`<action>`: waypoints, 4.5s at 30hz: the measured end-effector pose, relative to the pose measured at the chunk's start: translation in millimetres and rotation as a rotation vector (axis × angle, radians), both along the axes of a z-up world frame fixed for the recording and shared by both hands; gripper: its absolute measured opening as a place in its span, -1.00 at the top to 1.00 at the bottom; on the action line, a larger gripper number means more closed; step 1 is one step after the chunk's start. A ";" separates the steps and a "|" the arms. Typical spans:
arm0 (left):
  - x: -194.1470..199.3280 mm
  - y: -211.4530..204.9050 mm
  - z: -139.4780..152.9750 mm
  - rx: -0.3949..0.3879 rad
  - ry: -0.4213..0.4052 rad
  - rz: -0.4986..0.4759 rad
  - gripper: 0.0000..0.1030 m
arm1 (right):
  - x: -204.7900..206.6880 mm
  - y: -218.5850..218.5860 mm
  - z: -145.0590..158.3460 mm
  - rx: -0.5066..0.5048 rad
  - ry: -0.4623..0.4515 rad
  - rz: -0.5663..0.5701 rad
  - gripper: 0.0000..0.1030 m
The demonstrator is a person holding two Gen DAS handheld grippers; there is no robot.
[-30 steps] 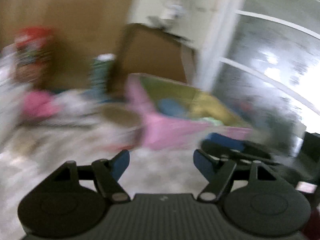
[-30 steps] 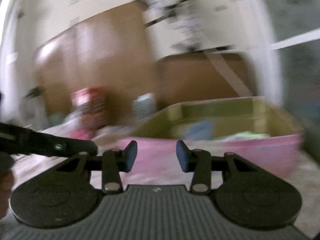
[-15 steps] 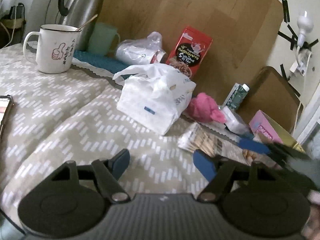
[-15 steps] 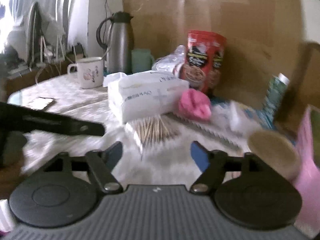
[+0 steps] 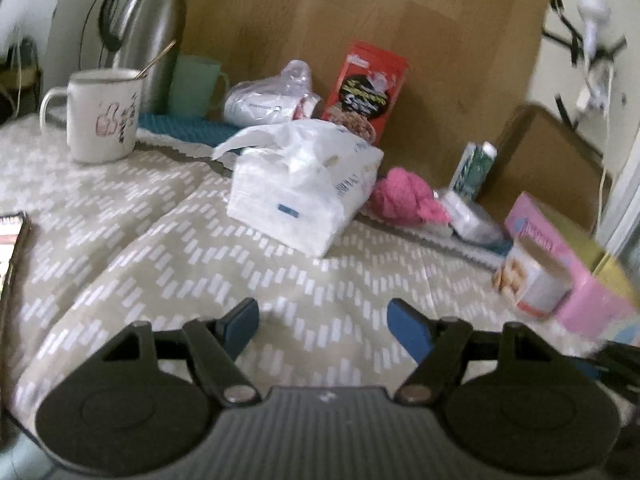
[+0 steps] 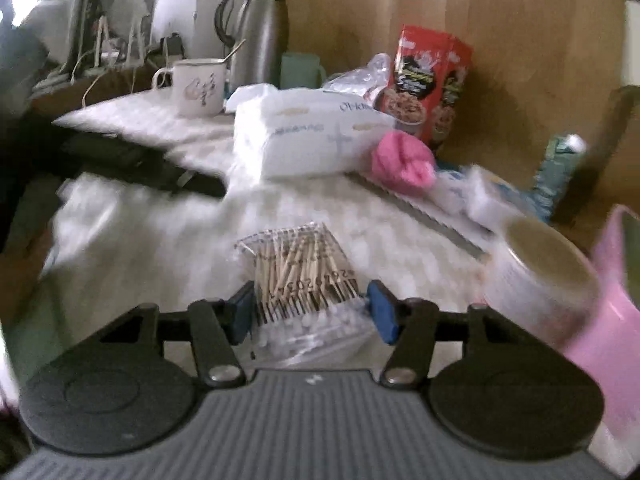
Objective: Organize soft objects
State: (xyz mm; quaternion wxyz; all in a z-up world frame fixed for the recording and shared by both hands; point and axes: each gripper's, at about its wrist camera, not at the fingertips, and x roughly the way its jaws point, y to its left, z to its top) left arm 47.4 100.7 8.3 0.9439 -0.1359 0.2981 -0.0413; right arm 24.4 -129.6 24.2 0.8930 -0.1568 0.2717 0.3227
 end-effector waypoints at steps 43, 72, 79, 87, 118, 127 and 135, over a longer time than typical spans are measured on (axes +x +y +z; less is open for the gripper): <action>-34.8 -327.0 38.5 0.105 0.002 -0.979 -0.10 | -138.7 -217.7 -18.8 0.222 -0.237 -0.638 0.50; -17.3 -272.1 62.8 0.064 -0.268 -0.814 -0.58 | -68.0 -258.4 1.7 0.489 -0.256 -0.845 0.13; -3.6 -165.7 35.9 0.131 -0.140 -0.546 -0.58 | -51.5 -212.3 1.1 0.533 -0.055 -0.672 0.29; 31.3 -42.7 8.5 0.202 -0.056 -0.049 -0.57 | -13.0 -105.7 21.7 0.445 0.041 -0.353 0.32; 14.5 0.9 10.9 -0.240 -0.108 -0.148 -0.70 | -17.5 -28.7 10.0 0.067 -0.016 -0.189 0.12; -4.9 -97.4 19.6 -0.228 -0.039 -0.483 -0.83 | -40.6 -61.3 -5.4 0.153 -0.018 -0.318 -0.29; -7.5 -113.0 9.2 -0.123 0.021 -0.431 -0.66 | -39.0 -57.8 -8.3 0.202 0.021 -0.277 -0.32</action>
